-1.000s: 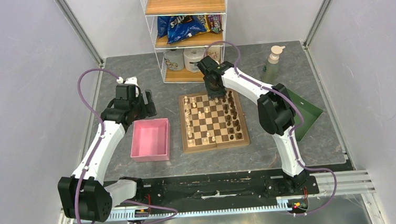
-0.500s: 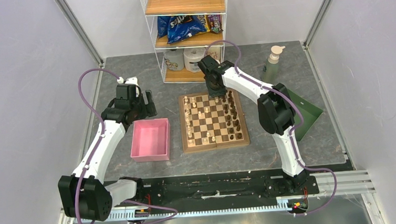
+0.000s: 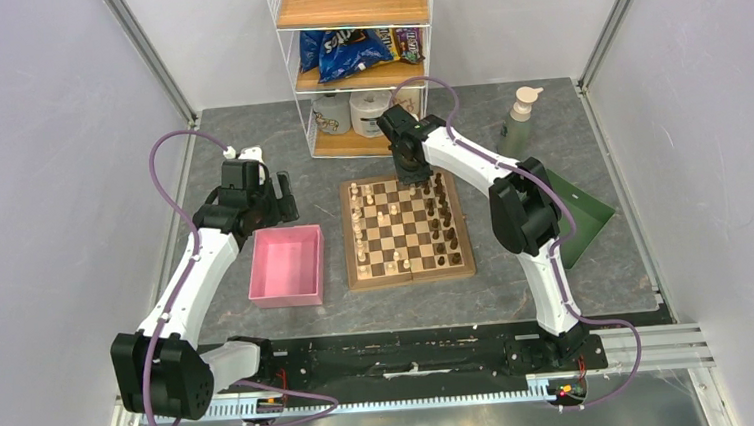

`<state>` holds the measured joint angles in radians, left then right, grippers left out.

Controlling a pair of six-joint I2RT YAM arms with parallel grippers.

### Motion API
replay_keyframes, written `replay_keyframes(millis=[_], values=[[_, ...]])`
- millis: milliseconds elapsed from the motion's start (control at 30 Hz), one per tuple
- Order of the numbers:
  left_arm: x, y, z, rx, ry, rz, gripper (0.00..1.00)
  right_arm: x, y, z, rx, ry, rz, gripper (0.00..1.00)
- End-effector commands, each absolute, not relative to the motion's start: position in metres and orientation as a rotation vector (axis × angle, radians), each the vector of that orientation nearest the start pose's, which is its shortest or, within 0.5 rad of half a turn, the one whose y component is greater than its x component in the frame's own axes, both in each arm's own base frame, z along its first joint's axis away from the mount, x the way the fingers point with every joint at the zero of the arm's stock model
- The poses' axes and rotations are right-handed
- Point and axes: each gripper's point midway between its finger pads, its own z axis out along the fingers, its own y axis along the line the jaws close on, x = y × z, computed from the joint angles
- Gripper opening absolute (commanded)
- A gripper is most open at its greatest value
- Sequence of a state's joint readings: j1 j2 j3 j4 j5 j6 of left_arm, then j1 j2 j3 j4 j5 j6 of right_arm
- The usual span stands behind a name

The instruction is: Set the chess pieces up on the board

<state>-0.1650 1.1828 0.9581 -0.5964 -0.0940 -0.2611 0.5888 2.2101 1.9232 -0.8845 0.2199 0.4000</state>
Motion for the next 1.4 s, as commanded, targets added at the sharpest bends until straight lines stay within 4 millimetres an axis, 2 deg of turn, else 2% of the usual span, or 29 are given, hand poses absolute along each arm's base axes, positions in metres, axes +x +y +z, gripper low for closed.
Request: replay_keyframes(millis=[0, 233, 467, 700, 833, 1033, 1167, 1367], values=[[0.315, -0.049, 0.162, -0.175, 2.354, -0.125, 0.93, 0.427, 0.253, 0.072, -0.185, 2.670, -0.011, 0.33], [0.315, -0.049, 0.162, -0.176, 2.354, -0.126, 0.92, 0.428, 0.254, 0.070, -0.192, 2.672, -0.007, 0.27], [0.315, -0.049, 0.162, -0.174, 2.354, -0.126, 0.93, 0.428, 0.256, 0.068, -0.195, 2.679, -0.002, 0.33], [0.315, -0.049, 0.162, -0.174, 2.353, -0.125, 0.93, 0.428, 0.259, 0.078, -0.201, 2.661, 0.030, 0.17], [0.315, -0.050, 0.162, -0.173, 2.352, -0.126, 0.92, 0.425, 0.272, 0.096, -0.223, 2.629, 0.090, 0.16], [0.315, -0.049, 0.162, -0.173, 2.352, -0.122, 0.93, 0.412, 0.305, 0.120, -0.307, 2.571, 0.149, 0.16], [0.315, -0.049, 0.162, -0.174, 2.352, -0.122, 0.93, 0.399, 0.329, 0.121, -0.365, 2.559, 0.172, 0.17], [0.315, -0.049, 0.162, -0.174, 2.352, -0.125, 0.93, 0.386, 0.350, 0.113, -0.417, 2.569, 0.194, 0.17]])
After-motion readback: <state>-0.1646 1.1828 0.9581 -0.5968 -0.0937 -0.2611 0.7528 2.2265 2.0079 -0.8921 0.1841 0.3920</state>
